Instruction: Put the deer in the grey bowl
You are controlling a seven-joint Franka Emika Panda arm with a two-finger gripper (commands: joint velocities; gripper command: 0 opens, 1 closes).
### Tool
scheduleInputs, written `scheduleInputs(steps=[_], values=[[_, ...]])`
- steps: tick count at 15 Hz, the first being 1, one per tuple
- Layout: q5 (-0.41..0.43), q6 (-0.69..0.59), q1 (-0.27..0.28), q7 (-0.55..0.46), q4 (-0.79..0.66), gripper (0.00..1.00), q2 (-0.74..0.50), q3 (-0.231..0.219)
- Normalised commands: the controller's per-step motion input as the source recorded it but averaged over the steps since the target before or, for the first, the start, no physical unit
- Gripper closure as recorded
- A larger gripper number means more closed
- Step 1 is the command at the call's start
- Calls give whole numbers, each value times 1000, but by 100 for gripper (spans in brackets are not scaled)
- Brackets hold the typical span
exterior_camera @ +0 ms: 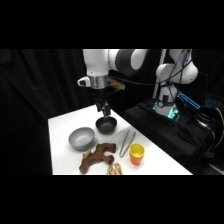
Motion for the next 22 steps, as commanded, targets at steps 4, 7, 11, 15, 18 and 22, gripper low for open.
scheduleInputs(steps=[4, 7, 11, 15, 18, 22], values=[[-51, -2, 15, 79, 234, 0, 202, 25], [-81, -34, 57, 141, 527, 0, 401, 29], [-87, -25, 54, 114, 578, 0, 435, 5], [-42, 67, 27, 49, 481, 0, 424, -10], [-13, 119, 28, 22, 395, 0, 405, -12], [13, 115, 45, 19, 298, 0, 316, 2]])
